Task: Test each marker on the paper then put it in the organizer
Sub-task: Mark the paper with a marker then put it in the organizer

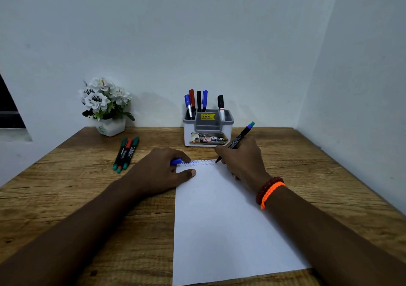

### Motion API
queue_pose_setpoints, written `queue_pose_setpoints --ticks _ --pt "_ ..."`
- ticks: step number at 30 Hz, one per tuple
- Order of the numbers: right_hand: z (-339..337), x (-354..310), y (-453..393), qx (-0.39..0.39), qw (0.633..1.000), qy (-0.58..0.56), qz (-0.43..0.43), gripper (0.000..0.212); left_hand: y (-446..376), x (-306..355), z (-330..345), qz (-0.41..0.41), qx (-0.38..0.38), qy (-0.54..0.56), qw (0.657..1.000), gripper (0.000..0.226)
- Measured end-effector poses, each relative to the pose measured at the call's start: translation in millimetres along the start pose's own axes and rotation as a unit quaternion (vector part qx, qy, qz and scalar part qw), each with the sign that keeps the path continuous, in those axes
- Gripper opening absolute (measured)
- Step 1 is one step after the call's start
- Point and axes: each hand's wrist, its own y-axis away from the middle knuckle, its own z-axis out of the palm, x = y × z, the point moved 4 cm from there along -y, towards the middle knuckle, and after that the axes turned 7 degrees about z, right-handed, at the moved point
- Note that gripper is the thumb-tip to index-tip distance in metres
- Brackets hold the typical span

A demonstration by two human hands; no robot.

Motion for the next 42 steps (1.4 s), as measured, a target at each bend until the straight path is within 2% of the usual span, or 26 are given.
queue_pose_setpoints --ticks 8,42 --pt "-2.1 1.4 -0.4 -0.002 1.0 0.009 0.005 0.039 -0.7 -2.4 1.4 0.01 0.008 0.001 1.0 0.042" --pt "-11.1 -7.3 7.3 0.01 1.0 0.002 -0.007 0.025 -2.4 -7.0 3.8 0.006 -0.003 -0.018 1.0 0.047"
